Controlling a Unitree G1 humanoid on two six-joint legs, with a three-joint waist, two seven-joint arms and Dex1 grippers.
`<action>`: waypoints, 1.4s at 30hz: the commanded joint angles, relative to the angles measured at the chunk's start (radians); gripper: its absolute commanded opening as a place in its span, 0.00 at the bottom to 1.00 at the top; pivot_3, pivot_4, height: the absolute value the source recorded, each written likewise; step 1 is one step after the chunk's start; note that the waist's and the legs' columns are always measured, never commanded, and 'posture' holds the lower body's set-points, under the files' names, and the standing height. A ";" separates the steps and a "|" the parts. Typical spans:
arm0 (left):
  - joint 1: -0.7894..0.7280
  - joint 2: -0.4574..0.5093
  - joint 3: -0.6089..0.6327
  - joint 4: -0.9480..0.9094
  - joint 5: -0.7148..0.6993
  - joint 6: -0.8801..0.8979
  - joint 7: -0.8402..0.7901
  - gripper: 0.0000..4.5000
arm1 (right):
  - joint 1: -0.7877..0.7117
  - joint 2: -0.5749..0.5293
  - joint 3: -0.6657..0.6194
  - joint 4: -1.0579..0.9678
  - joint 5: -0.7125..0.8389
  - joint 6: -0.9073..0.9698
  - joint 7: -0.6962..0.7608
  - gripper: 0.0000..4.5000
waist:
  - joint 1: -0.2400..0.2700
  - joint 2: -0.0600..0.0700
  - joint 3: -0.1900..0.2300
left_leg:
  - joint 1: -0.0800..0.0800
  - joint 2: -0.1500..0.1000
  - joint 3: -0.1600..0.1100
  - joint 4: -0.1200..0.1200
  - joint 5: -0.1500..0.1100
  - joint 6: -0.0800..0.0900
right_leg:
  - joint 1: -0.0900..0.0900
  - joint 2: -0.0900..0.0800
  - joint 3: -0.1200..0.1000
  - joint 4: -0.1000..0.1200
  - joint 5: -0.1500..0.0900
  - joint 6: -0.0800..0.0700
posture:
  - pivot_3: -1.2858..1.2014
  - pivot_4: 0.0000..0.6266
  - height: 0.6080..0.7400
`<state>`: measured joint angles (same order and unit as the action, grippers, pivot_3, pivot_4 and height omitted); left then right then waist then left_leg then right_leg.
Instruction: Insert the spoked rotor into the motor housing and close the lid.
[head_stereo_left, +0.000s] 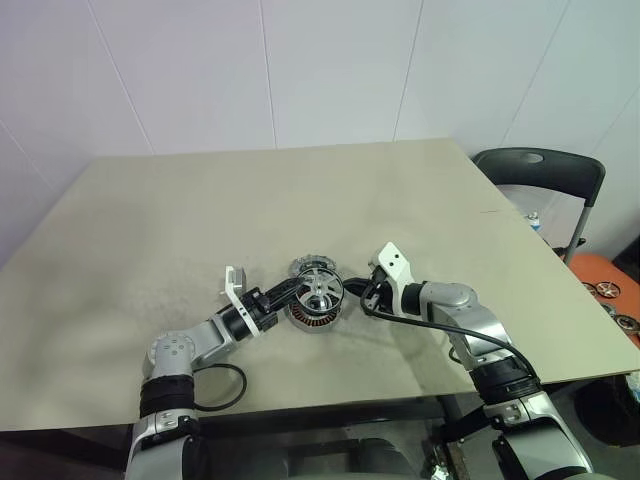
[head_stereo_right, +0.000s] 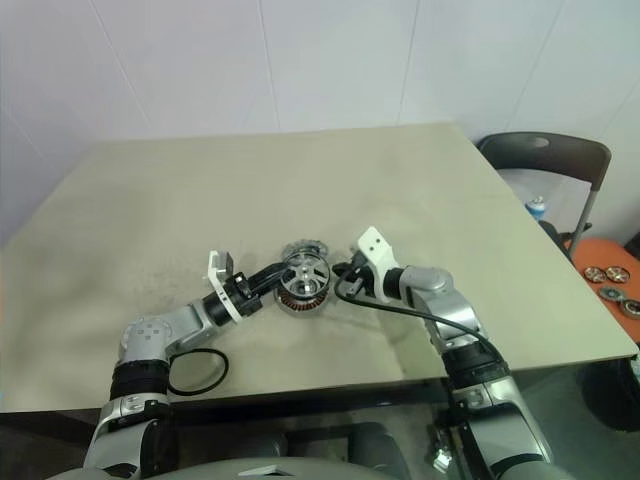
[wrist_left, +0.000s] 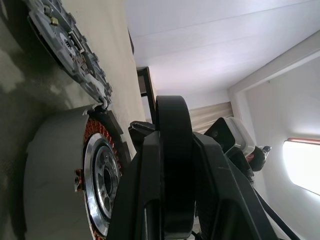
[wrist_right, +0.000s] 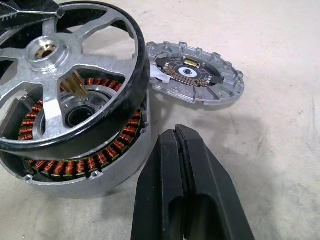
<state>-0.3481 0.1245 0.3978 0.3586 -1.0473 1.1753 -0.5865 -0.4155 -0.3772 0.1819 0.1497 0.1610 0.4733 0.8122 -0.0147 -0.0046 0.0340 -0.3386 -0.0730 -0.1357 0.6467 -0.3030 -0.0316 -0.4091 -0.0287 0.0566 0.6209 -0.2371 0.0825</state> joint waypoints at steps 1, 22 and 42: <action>0.015 0.006 0.010 -0.006 -0.011 0.014 0.006 0.11 | -0.018 -0.004 -0.003 -0.022 -0.002 -0.016 -0.004 0.00 | 0.000 0.000 0.000 | 0.000 0.000 0.000 0.000 0.000 0.000 | 0.000 0.000 0.000 0.000 0.000 0.000 | 0.52 0.00 1.00; 0.064 0.009 0.036 -0.045 -0.042 0.012 0.060 0.11 | -0.017 0.002 0.002 -0.015 -0.016 -0.020 -0.014 0.00 | -0.004 0.000 0.000 | 0.001 0.000 0.000 0.000 0.000 0.000 | 0.000 0.000 0.000 0.000 0.000 0.000 | 0.52 0.00 1.00; 0.042 0.092 -0.039 -0.034 0.077 -0.054 0.077 0.61 | -0.026 0.006 0.004 0.019 -0.037 -0.055 -0.035 0.00 | -0.001 0.001 -0.001 | 0.003 0.000 0.001 0.001 0.000 0.000 | 0.003 0.000 0.000 0.001 0.000 0.000 | 0.52 0.00 1.00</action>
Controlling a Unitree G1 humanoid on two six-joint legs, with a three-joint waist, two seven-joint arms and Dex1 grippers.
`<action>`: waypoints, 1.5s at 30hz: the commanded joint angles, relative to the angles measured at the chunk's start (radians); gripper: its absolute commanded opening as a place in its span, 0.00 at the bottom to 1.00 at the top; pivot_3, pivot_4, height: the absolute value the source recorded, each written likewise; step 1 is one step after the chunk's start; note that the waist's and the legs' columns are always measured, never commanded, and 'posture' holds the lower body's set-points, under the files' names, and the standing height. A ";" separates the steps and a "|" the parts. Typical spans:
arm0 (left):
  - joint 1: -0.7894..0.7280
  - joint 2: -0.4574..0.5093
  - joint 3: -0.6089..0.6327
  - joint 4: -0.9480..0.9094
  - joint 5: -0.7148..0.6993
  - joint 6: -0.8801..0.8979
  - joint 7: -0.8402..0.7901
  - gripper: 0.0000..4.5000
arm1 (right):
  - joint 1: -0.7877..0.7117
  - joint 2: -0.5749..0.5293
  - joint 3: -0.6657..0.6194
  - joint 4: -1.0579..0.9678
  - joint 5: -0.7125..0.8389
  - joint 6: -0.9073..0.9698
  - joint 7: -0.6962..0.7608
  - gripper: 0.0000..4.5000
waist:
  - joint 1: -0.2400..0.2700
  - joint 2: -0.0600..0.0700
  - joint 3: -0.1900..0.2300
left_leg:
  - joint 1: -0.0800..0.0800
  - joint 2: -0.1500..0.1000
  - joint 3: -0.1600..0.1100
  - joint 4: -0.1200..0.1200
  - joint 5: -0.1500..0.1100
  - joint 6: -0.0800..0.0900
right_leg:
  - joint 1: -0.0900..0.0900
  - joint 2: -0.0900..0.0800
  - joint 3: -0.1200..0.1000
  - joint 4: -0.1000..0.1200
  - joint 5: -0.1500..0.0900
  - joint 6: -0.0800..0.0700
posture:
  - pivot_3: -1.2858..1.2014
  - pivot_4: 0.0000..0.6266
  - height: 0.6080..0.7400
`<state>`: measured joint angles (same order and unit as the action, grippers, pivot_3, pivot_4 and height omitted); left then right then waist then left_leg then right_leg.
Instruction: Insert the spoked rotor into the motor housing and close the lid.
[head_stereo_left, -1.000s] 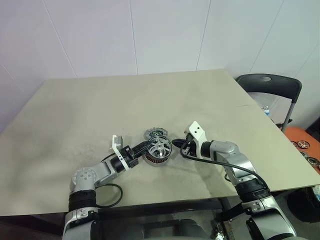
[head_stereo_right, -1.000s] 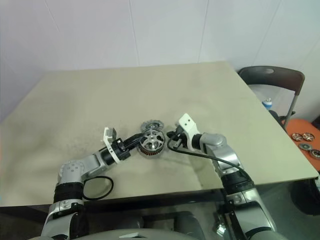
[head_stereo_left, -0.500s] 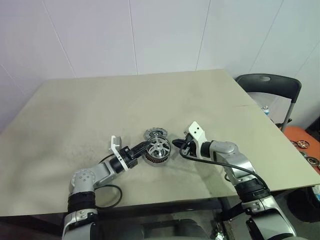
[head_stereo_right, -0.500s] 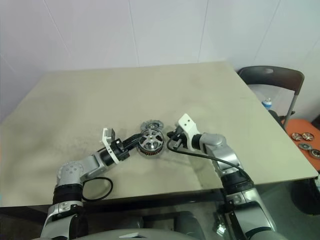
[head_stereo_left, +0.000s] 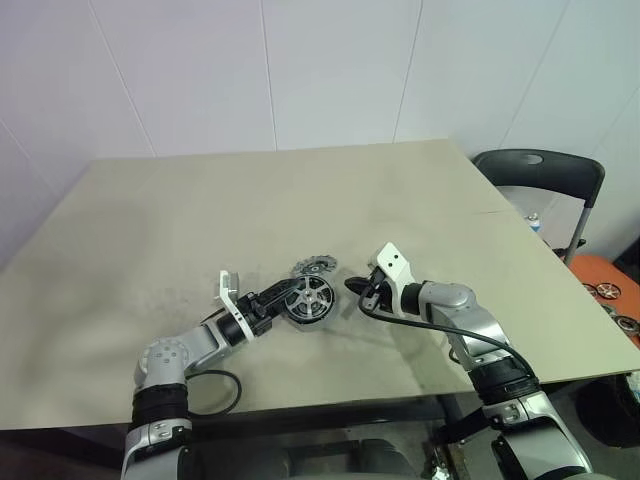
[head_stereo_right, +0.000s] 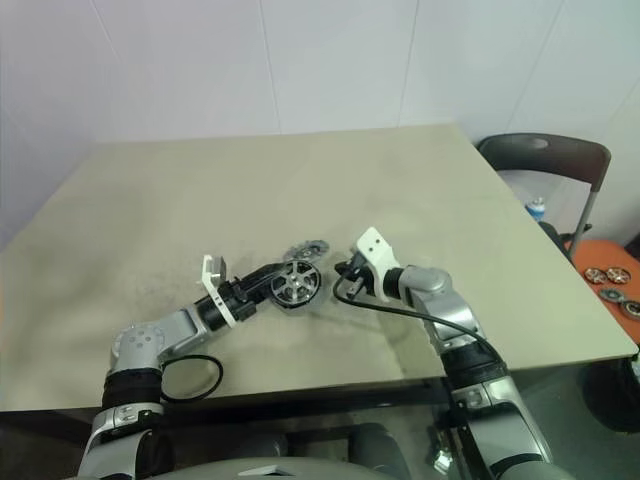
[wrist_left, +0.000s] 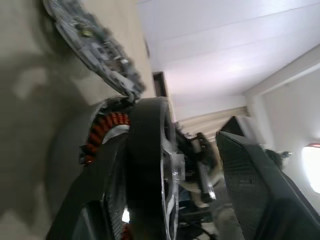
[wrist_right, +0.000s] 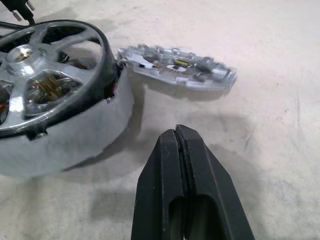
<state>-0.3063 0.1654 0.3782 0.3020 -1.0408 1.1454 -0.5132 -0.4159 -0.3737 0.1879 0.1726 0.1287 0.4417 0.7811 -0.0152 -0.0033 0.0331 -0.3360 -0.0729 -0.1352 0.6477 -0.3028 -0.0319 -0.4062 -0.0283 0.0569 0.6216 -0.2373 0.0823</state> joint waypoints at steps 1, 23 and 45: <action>-0.012 0.071 -0.026 0.023 0.082 -0.034 -0.007 0.61 | -0.027 0.003 -0.001 0.001 -0.006 -0.026 -0.004 0.00 | -0.001 0.000 0.000 | 0.000 0.000 0.000 0.000 0.000 0.000 | 0.000 0.000 0.000 0.000 0.000 0.000 | 0.52 0.00 1.00; -0.049 0.183 -0.275 -0.106 0.452 -0.594 -0.322 0.61 | 0.014 0.041 0.104 -0.141 0.039 0.057 0.048 0.00 | 0.003 0.000 0.001 | -0.003 0.000 0.000 -0.001 0.000 0.000 | -0.003 -0.001 0.000 -0.001 0.000 0.000 | 0.52 0.00 1.00; 0.051 0.331 -0.347 -0.228 0.574 -0.838 -0.584 0.62 | -0.105 -0.180 0.246 -0.356 -0.042 0.100 0.219 0.08 | 0.005 -0.001 0.000 | -0.004 0.000 -0.001 -0.001 -0.001 0.001 | -0.003 -0.001 -0.001 -0.002 0.000 0.000 | 0.52 0.00 1.00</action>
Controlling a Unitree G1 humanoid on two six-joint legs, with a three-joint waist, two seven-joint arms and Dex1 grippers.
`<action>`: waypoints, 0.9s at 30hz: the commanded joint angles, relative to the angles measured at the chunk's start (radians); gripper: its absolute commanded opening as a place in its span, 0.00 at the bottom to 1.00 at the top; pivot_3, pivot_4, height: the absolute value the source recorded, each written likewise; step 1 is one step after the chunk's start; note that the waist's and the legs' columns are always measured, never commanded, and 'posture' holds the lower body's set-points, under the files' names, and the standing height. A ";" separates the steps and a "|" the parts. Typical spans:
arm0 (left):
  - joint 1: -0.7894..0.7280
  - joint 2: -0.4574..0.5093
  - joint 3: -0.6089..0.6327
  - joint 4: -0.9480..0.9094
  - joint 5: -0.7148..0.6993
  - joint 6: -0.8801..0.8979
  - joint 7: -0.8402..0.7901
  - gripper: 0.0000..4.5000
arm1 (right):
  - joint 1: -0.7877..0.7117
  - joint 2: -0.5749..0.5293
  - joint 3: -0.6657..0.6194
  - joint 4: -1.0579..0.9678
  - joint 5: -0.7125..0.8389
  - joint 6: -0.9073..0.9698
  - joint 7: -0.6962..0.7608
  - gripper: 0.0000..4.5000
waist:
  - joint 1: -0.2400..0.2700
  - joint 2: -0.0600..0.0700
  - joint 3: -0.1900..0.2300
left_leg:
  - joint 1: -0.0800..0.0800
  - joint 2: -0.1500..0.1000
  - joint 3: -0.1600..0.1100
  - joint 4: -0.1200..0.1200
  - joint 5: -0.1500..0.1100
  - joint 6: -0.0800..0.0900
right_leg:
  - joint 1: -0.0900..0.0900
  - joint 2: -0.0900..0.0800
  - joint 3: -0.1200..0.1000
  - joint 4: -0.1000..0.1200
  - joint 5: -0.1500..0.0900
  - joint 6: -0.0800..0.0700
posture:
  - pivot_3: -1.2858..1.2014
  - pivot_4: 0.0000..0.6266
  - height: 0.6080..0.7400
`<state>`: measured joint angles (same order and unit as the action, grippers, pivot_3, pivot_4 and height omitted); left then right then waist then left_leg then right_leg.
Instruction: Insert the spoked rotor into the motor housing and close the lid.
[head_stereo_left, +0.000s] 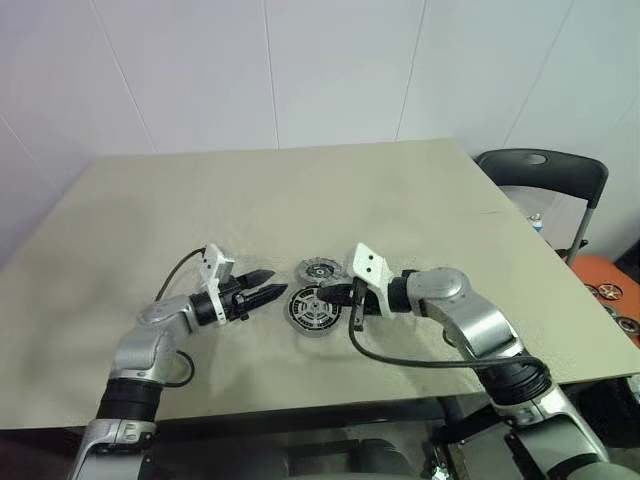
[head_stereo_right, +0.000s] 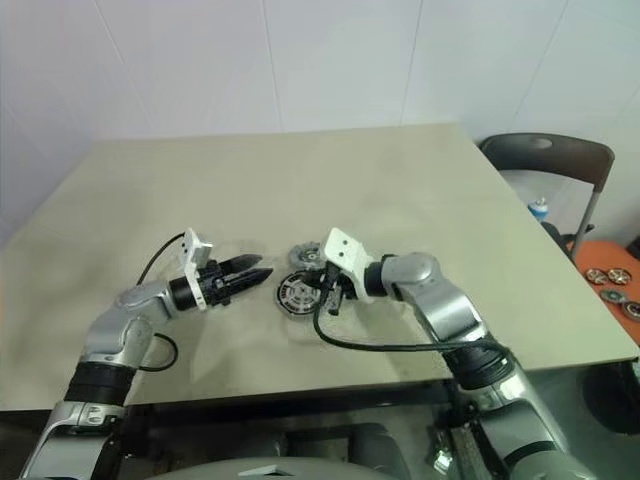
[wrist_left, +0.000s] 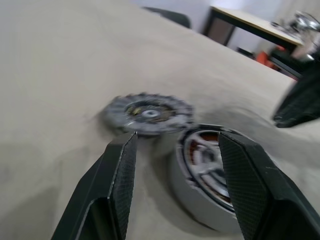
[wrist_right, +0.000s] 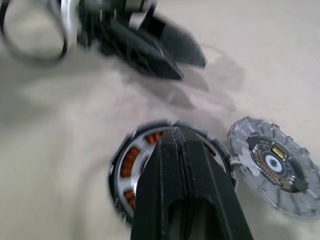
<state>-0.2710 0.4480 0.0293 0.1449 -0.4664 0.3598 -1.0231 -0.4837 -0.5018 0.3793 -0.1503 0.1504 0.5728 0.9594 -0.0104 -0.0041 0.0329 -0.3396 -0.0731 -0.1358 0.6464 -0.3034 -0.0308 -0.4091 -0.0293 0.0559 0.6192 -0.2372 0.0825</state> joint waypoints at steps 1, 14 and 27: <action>0.024 0.061 0.001 -0.075 0.003 -0.062 -0.085 0.62 | -0.044 -0.068 0.069 -0.032 -0.078 -0.043 0.050 0.13 | 0.000 0.000 0.000 | 0.000 0.000 0.000 0.000 0.000 0.000 | 0.000 0.000 0.000 0.000 0.000 0.000 | 0.52 0.00 1.00; 0.050 0.073 0.014 -0.009 0.062 -0.168 -0.032 0.62 | -0.102 -0.113 0.224 0.078 -0.323 -0.289 0.107 1.00 | 0.002 0.000 0.001 | 0.000 0.000 0.000 0.001 0.000 0.000 | 0.001 0.000 0.000 0.000 0.000 0.000 | 0.52 0.00 1.00; 0.010 0.060 -0.002 0.058 0.105 -0.234 0.003 0.62 | -0.075 -0.073 0.239 0.141 -0.440 -0.394 0.085 0.34 | -0.004 -0.002 -0.001 | 0.003 0.001 0.000 0.001 0.000 0.000 | 0.002 0.001 0.000 0.002 0.000 0.000 | 0.52 0.00 1.00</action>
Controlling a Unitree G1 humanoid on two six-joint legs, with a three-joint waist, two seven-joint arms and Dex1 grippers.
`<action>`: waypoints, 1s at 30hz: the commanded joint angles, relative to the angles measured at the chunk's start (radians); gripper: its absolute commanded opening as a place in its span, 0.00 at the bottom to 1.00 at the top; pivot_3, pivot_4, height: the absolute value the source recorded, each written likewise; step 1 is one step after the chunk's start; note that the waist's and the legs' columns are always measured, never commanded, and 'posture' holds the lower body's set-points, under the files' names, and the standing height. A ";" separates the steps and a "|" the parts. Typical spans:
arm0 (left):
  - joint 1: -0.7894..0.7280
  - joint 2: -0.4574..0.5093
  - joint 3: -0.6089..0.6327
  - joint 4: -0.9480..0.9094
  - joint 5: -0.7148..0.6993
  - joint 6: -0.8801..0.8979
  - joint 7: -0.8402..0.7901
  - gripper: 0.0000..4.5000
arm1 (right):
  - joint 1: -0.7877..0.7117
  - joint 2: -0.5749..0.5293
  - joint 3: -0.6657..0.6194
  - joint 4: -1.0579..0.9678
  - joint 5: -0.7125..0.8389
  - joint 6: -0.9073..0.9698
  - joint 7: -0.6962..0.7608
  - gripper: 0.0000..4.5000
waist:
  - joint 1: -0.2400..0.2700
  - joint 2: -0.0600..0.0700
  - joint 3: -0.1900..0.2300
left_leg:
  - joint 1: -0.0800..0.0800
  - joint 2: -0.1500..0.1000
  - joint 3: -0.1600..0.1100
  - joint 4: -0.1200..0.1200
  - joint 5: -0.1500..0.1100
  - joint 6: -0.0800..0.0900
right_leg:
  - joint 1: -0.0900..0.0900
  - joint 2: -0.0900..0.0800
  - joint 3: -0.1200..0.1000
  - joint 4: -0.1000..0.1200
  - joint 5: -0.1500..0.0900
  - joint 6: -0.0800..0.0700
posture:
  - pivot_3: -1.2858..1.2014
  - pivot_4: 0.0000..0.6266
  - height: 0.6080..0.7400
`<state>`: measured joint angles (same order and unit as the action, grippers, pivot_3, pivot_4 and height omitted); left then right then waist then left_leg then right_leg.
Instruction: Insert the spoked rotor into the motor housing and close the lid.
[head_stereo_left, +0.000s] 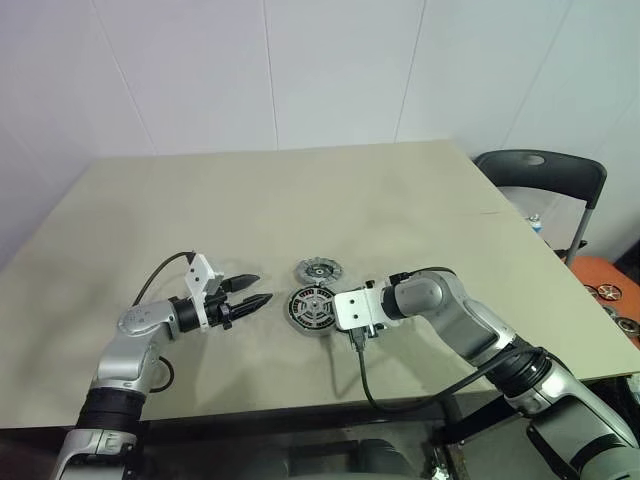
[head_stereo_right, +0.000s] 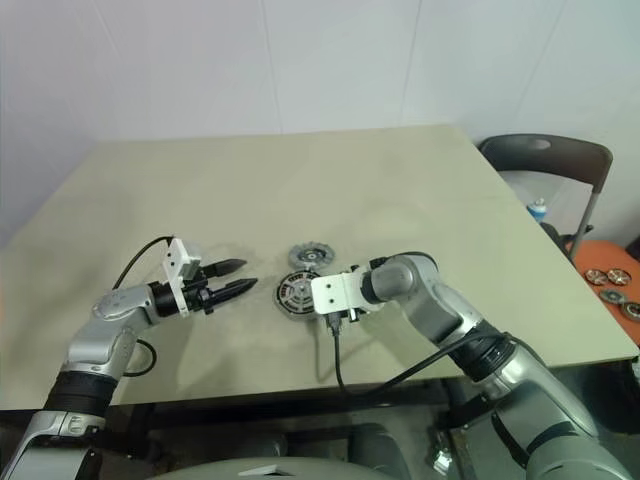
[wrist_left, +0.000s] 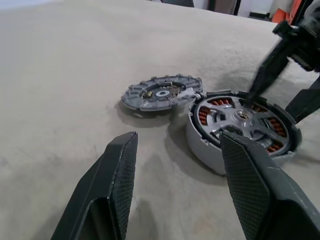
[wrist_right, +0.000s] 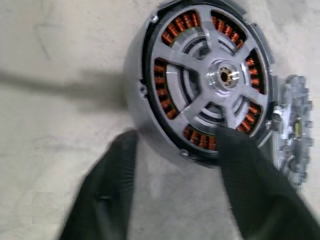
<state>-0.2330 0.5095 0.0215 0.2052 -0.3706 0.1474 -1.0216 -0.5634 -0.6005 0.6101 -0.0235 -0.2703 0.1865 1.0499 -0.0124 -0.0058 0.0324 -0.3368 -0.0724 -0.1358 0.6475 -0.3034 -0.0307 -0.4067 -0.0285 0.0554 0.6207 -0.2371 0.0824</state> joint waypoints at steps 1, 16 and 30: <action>-0.030 -0.002 0.005 0.000 0.009 -0.022 0.001 0.62 | 0.006 0.028 0.005 0.014 -0.024 -0.010 -0.009 0.29 | -0.003 0.000 0.000 | 0.000 0.000 0.000 0.000 0.000 0.000 | 0.000 0.000 0.000 0.000 0.000 0.000 | 0.52 0.00 1.00; -0.046 -0.005 0.001 0.037 0.053 -0.043 0.021 0.62 | 0.012 0.056 -0.038 0.016 -0.011 -0.012 0.003 0.01 | 0.001 -0.001 0.000 | 0.001 0.000 0.000 0.001 0.000 -0.001 | -0.001 0.000 0.000 0.004 0.000 0.000 | 0.52 0.00 1.00; -0.062 -0.023 -0.010 0.085 0.091 -0.065 0.037 0.62 | -0.041 0.048 -0.140 -0.177 0.232 0.203 0.209 0.01 | 0.003 -0.001 0.001 | -0.003 0.000 0.000 0.000 0.000 -0.001 | -0.005 0.000 0.000 0.005 0.000 0.000 | 0.52 0.00 1.00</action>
<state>-0.2734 0.4861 0.0111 0.2999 -0.2835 0.0997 -0.9878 -0.5645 -0.5462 0.5235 -0.1195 -0.0977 0.3715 1.2281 -0.0093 -0.0064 0.0331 -0.3395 -0.0730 -0.1357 0.6477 -0.3030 -0.0313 -0.4114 -0.0292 0.0555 0.6252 -0.2371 0.0824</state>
